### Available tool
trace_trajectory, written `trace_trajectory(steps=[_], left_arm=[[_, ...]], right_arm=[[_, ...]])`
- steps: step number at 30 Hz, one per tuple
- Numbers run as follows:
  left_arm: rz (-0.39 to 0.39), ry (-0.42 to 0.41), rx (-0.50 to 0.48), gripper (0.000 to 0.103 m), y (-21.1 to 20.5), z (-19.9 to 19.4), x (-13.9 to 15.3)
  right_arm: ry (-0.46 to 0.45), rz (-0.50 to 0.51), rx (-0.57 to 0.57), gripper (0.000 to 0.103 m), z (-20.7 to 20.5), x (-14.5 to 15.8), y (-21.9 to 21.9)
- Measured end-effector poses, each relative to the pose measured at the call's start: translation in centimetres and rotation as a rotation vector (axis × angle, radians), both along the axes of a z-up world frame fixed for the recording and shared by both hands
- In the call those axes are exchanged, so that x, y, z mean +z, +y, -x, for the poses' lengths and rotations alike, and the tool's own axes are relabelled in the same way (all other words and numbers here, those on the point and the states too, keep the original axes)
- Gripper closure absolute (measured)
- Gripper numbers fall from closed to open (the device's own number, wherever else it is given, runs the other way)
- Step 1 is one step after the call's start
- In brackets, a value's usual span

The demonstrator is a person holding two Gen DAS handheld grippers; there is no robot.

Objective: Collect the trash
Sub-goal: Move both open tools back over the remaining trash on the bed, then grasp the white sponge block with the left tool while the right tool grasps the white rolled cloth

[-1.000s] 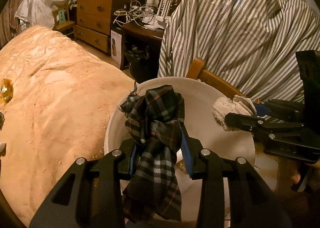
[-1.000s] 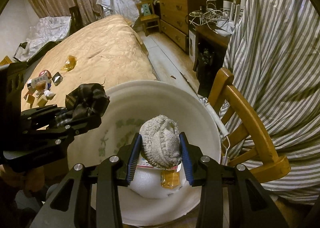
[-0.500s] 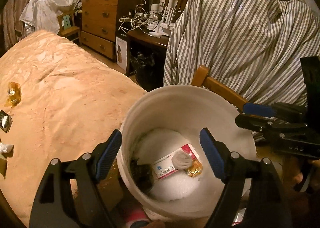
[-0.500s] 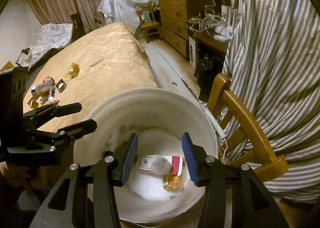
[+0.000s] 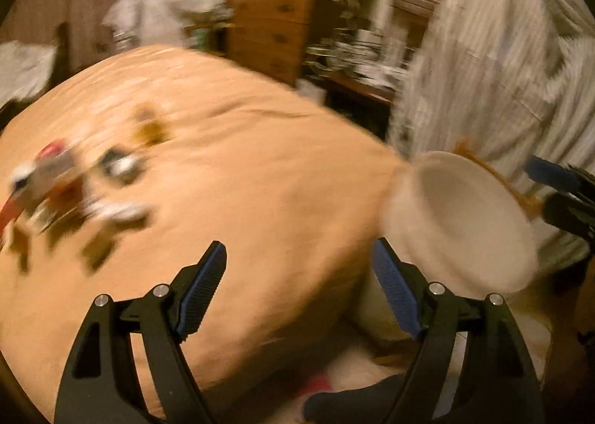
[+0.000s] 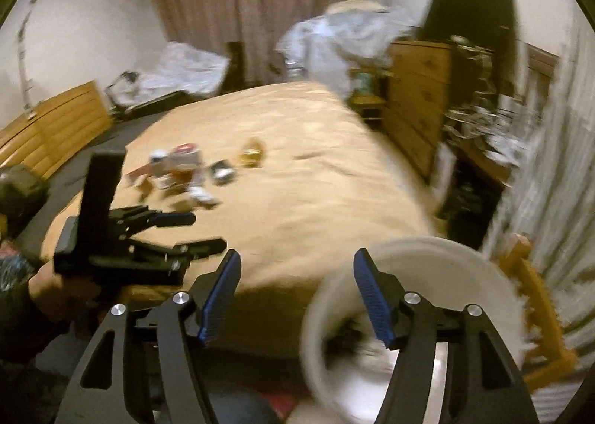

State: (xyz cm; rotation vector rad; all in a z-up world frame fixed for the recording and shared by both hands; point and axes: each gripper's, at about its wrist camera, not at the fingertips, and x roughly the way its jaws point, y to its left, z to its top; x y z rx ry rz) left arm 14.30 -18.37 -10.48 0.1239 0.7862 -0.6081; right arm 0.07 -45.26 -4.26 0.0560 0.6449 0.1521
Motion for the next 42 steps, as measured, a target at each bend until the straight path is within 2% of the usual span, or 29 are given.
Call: trace_trajectory(steps=[8,12,15,20,22,24,26,30,33,37,38,40,41,42], left_arm=[[-0.013,0.029,0.363,0.026,17.1,-4.4,-2.0],[-0.001,0.050,0.504,0.026,23.7,-6.7,-3.0],[0.021,0.045,0.563,0.026,26.7,-7.9,-3.7],[0.044,0.049,0.592,0.026,27.9,-11.1,-5.0],[0.047,0.049,0.598,0.026,28.0,-12.3,-5.5],[0.045,0.048,0.598,0.026,28.0,-13.4,-5.8],[0.040,0.047,0.591,0.026,27.8,-14.1,-6.0],[0.031,0.029,0.569,0.026,27.4,-15.3,-5.8],[0.037,0.029,0.564,0.026,27.3,-15.8,-5.8],[0.050,0.037,0.567,0.026,27.6,-16.3,-5.9],[0.048,0.035,0.566,0.028,27.6,-16.4,-5.9],[0.043,0.036,0.566,0.039,27.4,-16.7,-5.9],[0.040,0.036,0.572,0.043,27.4,-16.8,-5.9],[0.041,0.036,0.581,0.051,27.4,-16.9,-5.9]], right_arm=[[0.061,-0.008,0.173,0.039,-5.2,-2.6,10.9],[0.091,-0.017,0.211,0.039,-7.1,-4.2,13.4],[0.119,-0.015,0.225,0.039,-8.8,-5.3,14.7],[0.150,0.012,0.263,0.039,-11.7,-6.7,16.9],[0.146,0.050,0.285,0.043,-13.0,-6.7,17.2],[0.146,0.111,0.312,0.051,-15.3,-6.8,18.0],[0.163,0.178,0.349,0.055,-18.4,-7.3,18.6],[0.210,0.271,0.433,0.057,-23.5,-9.0,20.1],[0.240,0.292,0.475,0.057,-27.0,-10.6,21.5],[0.253,0.316,0.528,0.058,-29.6,-12.4,23.9],[0.254,0.323,0.536,0.059,-30.1,-12.9,24.4],[0.252,0.316,0.528,0.063,-30.5,-13.3,24.9],[0.250,0.307,0.511,0.069,-30.7,-13.4,24.7],[0.248,0.301,0.497,0.073,-30.8,-13.4,24.6]])
